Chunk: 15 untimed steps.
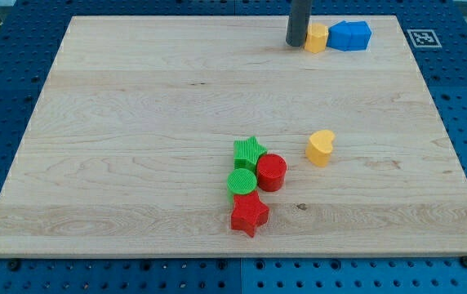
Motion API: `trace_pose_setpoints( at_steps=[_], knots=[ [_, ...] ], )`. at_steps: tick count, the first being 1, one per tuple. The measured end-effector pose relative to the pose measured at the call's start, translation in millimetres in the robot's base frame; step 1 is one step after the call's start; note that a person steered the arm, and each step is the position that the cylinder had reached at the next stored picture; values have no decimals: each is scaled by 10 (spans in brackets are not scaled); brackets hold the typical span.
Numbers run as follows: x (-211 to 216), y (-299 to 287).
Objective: Place the heart parallel to hexagon
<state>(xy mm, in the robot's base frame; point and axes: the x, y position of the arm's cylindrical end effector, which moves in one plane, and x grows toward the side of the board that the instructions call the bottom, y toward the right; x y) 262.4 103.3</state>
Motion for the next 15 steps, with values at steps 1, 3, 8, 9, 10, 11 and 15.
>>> trace_pose_setpoints(
  at_steps=[1, 3, 8, 9, 10, 11, 15],
  knots=[
    [35, -19],
    [831, -372],
    [2575, 396],
    [2011, -41],
    [1465, -423],
    [1407, -598],
    [2388, -29]
  ],
)
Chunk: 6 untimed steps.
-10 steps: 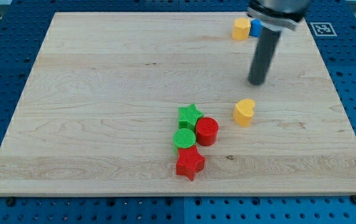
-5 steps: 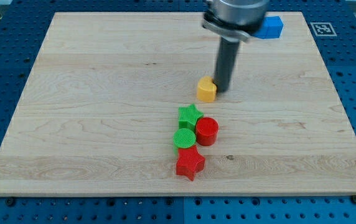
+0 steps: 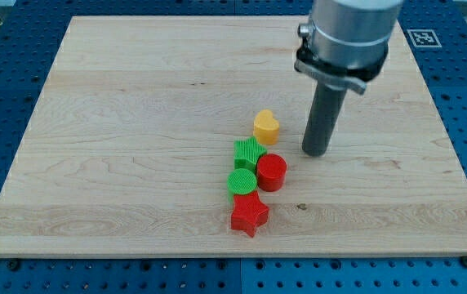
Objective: Place the heart parallel to hexagon
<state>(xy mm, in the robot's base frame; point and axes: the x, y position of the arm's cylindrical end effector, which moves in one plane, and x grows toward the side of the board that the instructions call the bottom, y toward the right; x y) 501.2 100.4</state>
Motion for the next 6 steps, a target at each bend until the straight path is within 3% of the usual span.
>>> trace_pose_setpoints(
  at_steps=[1, 3, 4, 5, 6],
  knots=[
    [-58, -308],
    [-1236, -795],
    [-1152, -804],
    [-776, -797],
    [-682, -1104]
  ],
)
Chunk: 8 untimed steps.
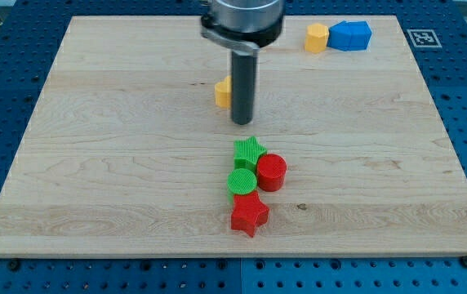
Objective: Place the heart parallel to hexagon
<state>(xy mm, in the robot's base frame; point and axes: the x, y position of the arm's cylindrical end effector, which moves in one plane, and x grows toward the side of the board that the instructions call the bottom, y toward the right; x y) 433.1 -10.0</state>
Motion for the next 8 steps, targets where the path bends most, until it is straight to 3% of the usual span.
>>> trace_pose_setpoints(
  at_steps=[1, 2, 3, 5, 7, 8],
  knots=[
    [-291, -252],
    [-838, 96],
    [-931, 310],
    [-587, 353],
    [-1395, 541],
    [-1242, 530]
  ],
)
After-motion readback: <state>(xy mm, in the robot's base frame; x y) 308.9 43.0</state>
